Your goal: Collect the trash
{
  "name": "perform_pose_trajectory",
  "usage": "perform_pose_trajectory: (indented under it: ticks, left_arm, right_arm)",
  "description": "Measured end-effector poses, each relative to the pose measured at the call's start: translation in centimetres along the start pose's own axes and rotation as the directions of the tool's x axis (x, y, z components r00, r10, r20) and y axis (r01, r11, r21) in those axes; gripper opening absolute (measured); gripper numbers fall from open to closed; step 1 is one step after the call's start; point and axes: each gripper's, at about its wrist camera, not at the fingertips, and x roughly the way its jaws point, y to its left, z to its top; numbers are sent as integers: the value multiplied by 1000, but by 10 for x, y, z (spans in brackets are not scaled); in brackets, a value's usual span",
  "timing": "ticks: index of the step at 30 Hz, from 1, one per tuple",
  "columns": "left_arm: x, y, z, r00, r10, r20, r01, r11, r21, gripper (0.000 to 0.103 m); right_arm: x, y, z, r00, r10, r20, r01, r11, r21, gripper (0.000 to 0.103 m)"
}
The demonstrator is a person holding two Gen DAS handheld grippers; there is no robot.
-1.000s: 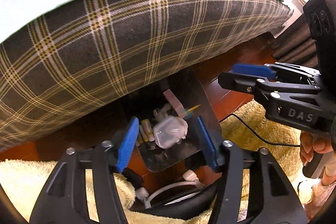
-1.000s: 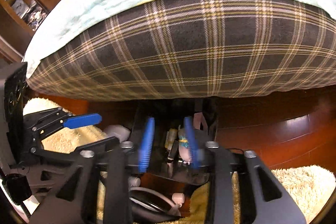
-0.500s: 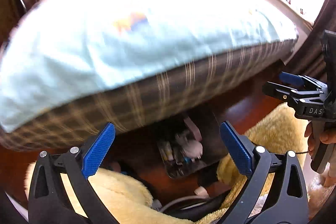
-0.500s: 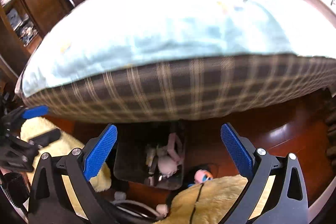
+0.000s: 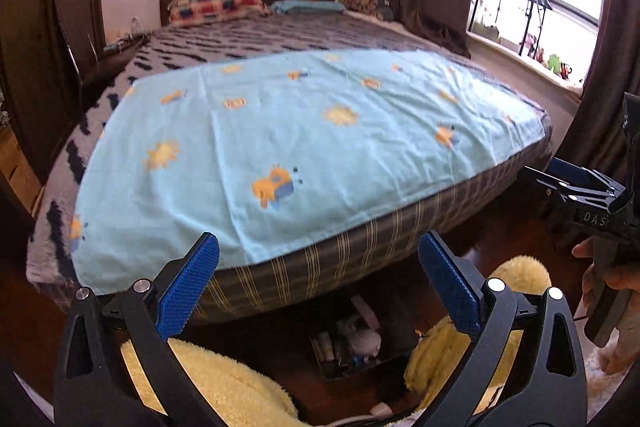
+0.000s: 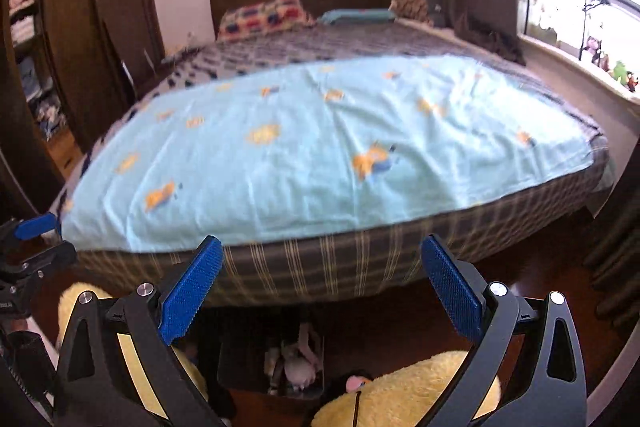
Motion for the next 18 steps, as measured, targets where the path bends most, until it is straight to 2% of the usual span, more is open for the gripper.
perform_pose_trajectory:
  ticks: [4,11,18]
  left_arm:
    - [-21,1,11,997,40,61,-40,999,2,95]
    - [-42,7,18,991,60,123,-57,998,-28,95]
    - [-61,10,23,980,59,192,-51,997,-50,95]
  right_arm:
    - [-19,0,5,998,-29,50,30,999,-12,100]
    - [-43,-4,10,988,-60,139,61,998,-1,100]
    - [-76,4,16,954,-73,292,89,995,-41,100]
